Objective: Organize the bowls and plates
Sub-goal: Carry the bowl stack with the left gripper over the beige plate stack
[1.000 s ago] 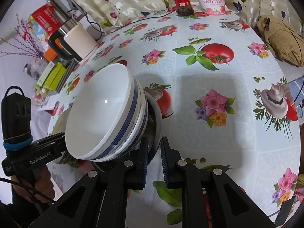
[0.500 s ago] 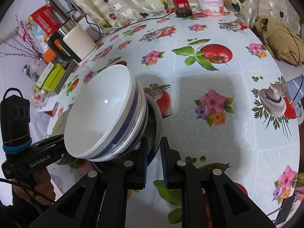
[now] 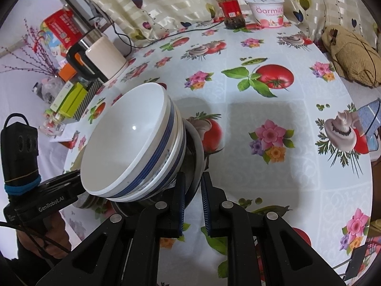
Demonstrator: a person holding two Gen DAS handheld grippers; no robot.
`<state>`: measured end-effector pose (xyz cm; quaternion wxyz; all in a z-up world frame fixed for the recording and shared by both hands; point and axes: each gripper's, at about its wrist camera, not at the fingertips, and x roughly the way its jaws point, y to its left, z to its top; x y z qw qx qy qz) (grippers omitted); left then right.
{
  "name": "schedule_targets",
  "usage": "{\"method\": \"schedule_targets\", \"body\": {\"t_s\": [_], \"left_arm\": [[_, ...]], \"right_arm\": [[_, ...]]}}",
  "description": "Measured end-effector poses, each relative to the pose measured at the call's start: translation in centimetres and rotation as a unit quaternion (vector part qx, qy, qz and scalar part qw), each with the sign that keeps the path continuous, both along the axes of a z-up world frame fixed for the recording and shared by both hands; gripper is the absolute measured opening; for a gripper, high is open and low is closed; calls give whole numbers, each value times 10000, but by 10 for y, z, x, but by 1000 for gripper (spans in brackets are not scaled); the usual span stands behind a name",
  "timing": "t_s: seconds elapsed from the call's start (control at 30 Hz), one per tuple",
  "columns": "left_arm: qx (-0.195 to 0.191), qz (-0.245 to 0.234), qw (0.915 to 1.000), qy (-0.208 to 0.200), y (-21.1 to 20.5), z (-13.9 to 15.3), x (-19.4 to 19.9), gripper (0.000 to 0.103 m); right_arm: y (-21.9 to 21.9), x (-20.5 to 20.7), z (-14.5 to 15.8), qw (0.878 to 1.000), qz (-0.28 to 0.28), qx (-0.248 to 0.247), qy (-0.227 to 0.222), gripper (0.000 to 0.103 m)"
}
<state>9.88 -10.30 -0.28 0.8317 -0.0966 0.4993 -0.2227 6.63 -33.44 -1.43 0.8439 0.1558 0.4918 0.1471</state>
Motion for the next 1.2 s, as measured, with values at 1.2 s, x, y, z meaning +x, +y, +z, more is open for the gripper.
{"method": "schedule_targets", "body": {"t_s": [1.2], "left_arm": [[69, 774, 9963, -376, 72, 37, -18, 12]], "right_arm": [[69, 19, 40, 9971, 685, -7, -340, 14]]}}
